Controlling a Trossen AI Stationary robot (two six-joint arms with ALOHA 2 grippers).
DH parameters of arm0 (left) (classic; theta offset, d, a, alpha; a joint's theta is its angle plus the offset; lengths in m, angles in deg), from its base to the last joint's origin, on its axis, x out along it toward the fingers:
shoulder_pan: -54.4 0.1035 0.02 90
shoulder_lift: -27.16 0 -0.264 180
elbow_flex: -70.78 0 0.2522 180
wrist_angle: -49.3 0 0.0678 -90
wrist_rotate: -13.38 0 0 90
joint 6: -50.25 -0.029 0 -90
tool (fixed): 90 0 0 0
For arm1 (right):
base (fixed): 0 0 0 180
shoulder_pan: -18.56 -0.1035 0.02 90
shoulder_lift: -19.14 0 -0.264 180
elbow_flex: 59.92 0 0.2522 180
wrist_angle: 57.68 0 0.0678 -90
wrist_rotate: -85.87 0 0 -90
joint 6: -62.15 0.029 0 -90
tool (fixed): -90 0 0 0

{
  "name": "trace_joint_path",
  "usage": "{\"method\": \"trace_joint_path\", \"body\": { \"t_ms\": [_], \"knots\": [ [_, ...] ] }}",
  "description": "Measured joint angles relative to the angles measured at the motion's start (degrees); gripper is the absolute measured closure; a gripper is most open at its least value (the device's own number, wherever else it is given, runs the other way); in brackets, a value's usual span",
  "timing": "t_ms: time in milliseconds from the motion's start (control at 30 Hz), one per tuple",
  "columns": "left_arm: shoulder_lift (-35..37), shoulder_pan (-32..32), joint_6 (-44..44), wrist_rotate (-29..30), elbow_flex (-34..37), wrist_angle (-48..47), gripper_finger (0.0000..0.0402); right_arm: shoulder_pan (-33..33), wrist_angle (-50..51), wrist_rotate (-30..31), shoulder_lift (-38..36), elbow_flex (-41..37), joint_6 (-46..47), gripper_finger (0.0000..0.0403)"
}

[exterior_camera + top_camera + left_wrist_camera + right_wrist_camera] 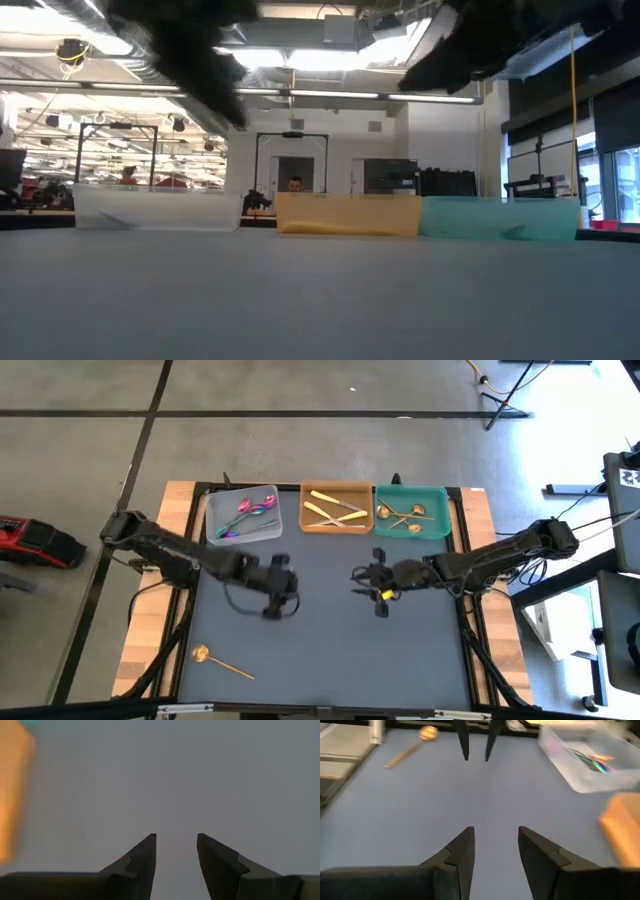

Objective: Sort silverware by color (type)
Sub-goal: Put the golden spoon into the green bin

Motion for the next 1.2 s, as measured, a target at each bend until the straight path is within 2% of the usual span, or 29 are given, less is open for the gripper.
{"method": "trace_joint_path", "body": {
  "t_ms": [133, 333, 600, 833, 967, 1067, 1200],
  "knots": [
    [-0.02, -10.43, 12.2, 0.0, 0.02, -8.8, 0.0264, -4.2, -1.32, 0.04, 0.0, 0.0, 0.39, 0.0261],
    [-0.06, -25.2, 35.78, 2.67, 0.02, -20.4, 0.0264, -8.94, -4.16, 0.19, 1.46, 0.0, 4.07, 0.0261],
    [-0.43, -40.88, 56.07, 1.87, 0.04, -19.82, 0.0264, -12.8, -8.5, 0.19, 3.67, 0.0, 5.03, 0.0261],
    [-5.66, -46.78, 62.5, 1.09, 0.06, -17.9, 0.0264, -14.03, -10.11, 0.24, 3.91, 0.02, 8.85, 0.0261],
    [-10.28, -47.54, 62.47, 0.79, 0.07, -13.57, 0.0264, -14.03, -10.03, 0.21, 3.92, 0.02, 8.98, 0.0261],
    [-13.96, -47.54, 62.44, -1.51, 0.07, -10.12, 0.0264, -14.03, -9.86, 0.19, 4.28, 0.02, 8.98, 0.0261],
    [-17.37, -47.32, 62.35, -4.21, -0.18, -10.55, 0.0264, -13.92, -10.21, 0.19, 4.72, 0.02, 8.98, 0.0261]
  ]
}}
